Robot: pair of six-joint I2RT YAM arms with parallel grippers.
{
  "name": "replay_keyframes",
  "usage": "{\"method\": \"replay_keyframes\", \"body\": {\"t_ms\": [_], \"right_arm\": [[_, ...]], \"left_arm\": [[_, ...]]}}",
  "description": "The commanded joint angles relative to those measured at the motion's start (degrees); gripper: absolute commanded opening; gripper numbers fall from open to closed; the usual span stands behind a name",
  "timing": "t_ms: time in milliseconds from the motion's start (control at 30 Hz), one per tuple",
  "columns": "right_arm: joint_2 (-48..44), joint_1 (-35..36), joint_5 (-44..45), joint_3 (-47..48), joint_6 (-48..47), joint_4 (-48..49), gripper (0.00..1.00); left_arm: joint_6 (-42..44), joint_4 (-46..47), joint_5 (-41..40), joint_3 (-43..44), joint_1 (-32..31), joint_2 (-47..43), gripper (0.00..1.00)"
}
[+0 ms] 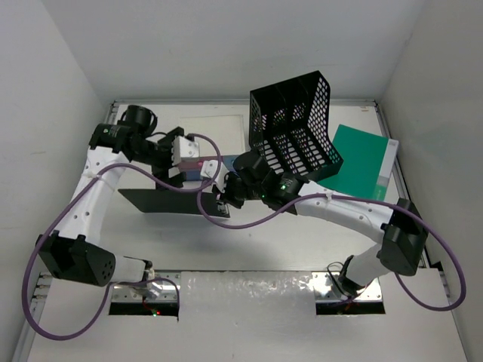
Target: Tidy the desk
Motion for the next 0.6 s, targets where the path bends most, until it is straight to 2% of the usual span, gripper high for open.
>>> {"method": "replay_keyframes", "body": {"t_ms": [0, 167, 300, 467, 567], "right_arm": [[-2.41, -0.22, 0.85, -1.19, -1.19, 1.70, 0.00], [-2.76, -1.44, 1.12, -2.51, -1.19, 2.14, 0.00], [-3.38, -2.41, 1.21, -3.66, -0.66, 4.25, 0.00], [-3.11, -2.42, -0.37, -2.96, -0.66, 4.87, 0.00], [-2.67, -2.42, 0.94, -2.34, -0.75, 4.08, 0.00]], "left_arm": [[5.62, -1.74, -0.39, -4.55, -0.34, -1.84, 0.99], [7.04, -1.74, 2.06, -5.27, -0.43, -2.72, 0.98], [7.56, -1.57, 0.67, -8.50, -2.79, -2.28, 0.98], [2.99, 4.14, -2.23, -12.65, -3.77, 0.53, 0.93], [4.75, 1.26, -0.58, -10.82, -3.77, 1.41, 0.93]]}}
